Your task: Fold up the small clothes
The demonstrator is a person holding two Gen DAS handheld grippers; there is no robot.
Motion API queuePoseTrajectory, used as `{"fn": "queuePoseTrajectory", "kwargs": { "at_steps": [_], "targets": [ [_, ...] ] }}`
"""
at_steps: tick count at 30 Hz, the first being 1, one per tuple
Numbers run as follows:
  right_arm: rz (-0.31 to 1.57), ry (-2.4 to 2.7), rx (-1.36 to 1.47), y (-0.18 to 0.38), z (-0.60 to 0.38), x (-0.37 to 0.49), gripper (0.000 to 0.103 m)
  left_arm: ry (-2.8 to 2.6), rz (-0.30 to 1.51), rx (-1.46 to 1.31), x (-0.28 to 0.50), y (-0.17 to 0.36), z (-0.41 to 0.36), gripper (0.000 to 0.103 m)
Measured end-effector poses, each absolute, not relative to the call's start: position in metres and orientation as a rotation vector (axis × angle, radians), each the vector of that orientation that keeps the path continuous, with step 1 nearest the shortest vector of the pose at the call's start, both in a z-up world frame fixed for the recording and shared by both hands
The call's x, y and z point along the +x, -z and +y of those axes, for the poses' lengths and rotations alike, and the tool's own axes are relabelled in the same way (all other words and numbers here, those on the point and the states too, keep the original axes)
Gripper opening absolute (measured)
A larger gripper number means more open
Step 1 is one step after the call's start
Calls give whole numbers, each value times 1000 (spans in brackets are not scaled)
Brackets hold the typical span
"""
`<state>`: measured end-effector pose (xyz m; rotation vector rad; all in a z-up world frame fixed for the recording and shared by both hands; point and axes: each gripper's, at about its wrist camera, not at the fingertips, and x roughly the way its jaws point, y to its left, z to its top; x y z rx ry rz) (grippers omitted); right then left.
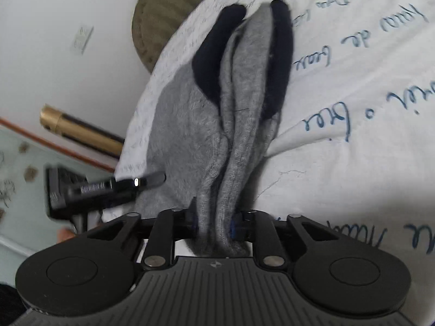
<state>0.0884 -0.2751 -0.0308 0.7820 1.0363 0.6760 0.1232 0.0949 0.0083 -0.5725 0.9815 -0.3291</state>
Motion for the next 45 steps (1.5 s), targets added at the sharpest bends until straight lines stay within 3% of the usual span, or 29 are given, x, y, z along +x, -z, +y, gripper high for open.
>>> {"fn": "queuePoseTrajectory", "kwargs": {
  "at_steps": [3,5,6,7,10,11,16,18,20,22,24,27,29,31,33,38,41,45],
  "targets": [
    [908,-624,691,-13,-298,81,39,263,790,-485,95,-52,93,26],
    [783,-563,627,-46,-306,87,41,253,636,-383,85,-79,77,50],
    [719,-549,622,-58,-304,97,41,249,562,-332,83,-87,65,83],
    [668,-564,620,-69,-297,109,43,248,496,-277,87,-91,49,103],
    [624,-617,534,-81,-251,152,68,230,430,-42,113,-76,-10,101],
    [622,-619,492,-79,-234,165,71,234,434,18,123,-68,-25,101],
    [806,-551,314,-24,-184,233,69,218,614,118,171,-9,-55,102],
    [701,-562,278,-5,-195,229,60,234,574,75,168,3,-44,102],
    [675,-539,344,6,-213,223,42,246,584,44,169,5,-37,103],
    [639,-545,415,17,-230,219,32,257,580,47,172,7,-39,103],
    [630,-534,478,20,-237,217,28,251,584,53,176,6,-40,103],
    [644,-466,456,4,-236,210,33,228,588,65,173,1,-42,103],
    [611,-419,476,-13,-237,197,51,188,604,29,164,-9,-35,103],
    [540,-451,522,-23,-242,171,54,180,632,-38,158,-19,-25,103],
    [511,-498,575,-29,-242,151,66,169,640,-57,150,-24,-21,103],
    [576,-521,643,-2,-227,141,83,140,725,-35,154,0,-28,103],
    [543,-534,616,28,-229,140,70,152,728,-104,155,8,-19,103],
    [553,-549,609,29,-234,140,66,151,715,-87,155,10,-21,103]
  ]
}}
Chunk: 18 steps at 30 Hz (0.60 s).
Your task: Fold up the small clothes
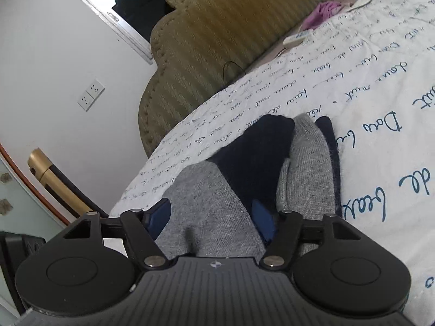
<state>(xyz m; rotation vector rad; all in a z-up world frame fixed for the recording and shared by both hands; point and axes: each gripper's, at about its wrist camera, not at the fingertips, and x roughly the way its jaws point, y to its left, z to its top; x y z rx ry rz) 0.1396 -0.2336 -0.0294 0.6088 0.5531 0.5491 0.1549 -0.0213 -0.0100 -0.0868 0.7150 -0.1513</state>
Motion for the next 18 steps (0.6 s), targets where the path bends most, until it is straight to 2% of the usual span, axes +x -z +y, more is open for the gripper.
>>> {"fn": "queuePoseTrajectory", "kwargs": {
  "at_steps": [6,10,11,13,18],
  "targets": [
    [570,-519,554,21,-228,133,67,148,709,-75,151,8,-21,103],
    [626,-477,630,0,-247,113,80,122,703,-96,134,-16,-1,103],
    [642,-462,642,-5,-256,104,87,129,667,-119,123,-28,13,103],
    [673,-441,600,-18,-280,82,91,127,586,-141,99,-52,50,103],
    [714,-193,227,-55,-366,12,91,-178,402,-79,64,-125,192,103]
  ]
}}
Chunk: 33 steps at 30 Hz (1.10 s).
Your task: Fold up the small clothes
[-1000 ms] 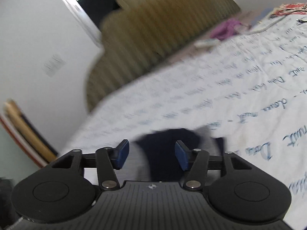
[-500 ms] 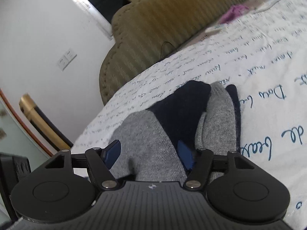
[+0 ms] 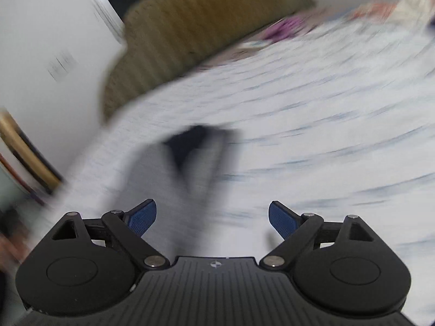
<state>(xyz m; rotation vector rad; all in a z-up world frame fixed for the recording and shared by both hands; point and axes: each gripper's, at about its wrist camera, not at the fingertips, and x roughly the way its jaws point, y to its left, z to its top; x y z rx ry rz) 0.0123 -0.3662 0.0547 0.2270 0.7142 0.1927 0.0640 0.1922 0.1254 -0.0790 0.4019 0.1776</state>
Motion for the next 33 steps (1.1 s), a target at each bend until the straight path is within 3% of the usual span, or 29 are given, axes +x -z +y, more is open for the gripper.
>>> {"fn": "queuePoseTrajectory", "kwargs": {
  "at_steps": [5,7,9,13,17,20,25,29,33],
  "targets": [
    [623,439,-105,-127,-482,-39,91,-606,202,-152,42,-212,318,103],
    [485,689,-305,-158,-491,-56,91,-664,135,-118,36,-234,320,103],
    [339,830,-460,-171,-472,-65,99,-619,108,-98,39,-238,295,103],
    [235,509,-415,-149,-384,-62,103,-361,211,-61,51,-188,191,103],
    [402,78,-191,-84,-288,-45,102,-58,449,24,48,-95,66,103],
    [514,-60,-110,-35,-230,-36,102,44,608,10,36,-39,13,103],
    [672,-132,-11,13,-189,-34,102,61,728,-1,31,4,-6,103],
    [665,-94,-124,27,-150,-42,102,38,714,25,28,14,-1,103],
    [725,-36,-12,24,-154,-26,103,29,703,48,29,15,-2,103]
  ]
}}
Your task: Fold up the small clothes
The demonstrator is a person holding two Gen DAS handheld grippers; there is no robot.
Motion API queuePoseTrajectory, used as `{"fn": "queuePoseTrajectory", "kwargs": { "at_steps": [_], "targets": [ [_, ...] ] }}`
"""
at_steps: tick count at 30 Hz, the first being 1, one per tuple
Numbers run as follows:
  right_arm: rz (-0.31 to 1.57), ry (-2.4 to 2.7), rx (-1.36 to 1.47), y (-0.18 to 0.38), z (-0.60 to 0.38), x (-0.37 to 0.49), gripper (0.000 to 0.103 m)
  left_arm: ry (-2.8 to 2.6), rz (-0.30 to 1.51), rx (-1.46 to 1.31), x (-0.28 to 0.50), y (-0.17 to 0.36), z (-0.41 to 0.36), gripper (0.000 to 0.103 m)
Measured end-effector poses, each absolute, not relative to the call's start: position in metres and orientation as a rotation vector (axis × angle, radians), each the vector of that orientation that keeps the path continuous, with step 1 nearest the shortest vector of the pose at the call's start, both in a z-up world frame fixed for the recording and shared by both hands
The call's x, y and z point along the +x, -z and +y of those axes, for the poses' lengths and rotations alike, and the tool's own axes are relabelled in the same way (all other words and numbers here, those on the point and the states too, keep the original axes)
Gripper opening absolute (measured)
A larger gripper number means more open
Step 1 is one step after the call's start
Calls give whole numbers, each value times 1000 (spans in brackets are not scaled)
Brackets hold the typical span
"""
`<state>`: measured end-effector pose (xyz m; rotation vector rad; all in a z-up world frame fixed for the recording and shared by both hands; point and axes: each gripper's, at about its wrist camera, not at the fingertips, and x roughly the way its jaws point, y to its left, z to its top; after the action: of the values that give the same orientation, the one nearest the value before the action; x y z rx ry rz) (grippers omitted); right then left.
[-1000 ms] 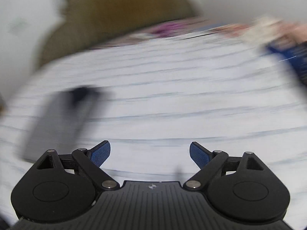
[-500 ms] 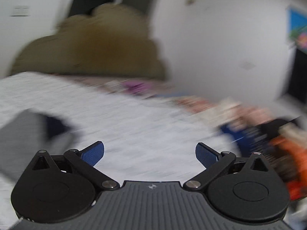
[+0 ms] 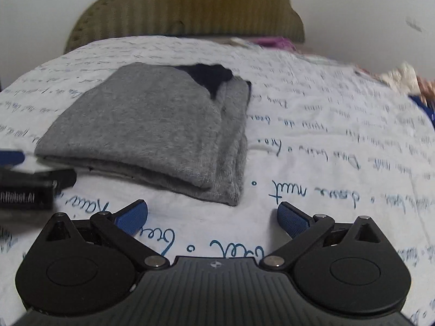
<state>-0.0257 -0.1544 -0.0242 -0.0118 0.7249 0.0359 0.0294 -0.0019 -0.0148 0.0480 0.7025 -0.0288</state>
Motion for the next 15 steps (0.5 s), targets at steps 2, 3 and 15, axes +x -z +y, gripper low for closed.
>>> {"fn": "queuePoseTrajectory", "kwargs": {
  "at_steps": [2,3,15],
  "targets": [
    [718,-13,19,26,-154,-26,103,33,704,39,29,16,-1,103],
    [710,-5,13,28,-156,-26,103,36,705,32,29,16,0,103],
    [697,-12,30,34,-159,-24,103,35,709,34,29,17,-1,103]
  ]
}}
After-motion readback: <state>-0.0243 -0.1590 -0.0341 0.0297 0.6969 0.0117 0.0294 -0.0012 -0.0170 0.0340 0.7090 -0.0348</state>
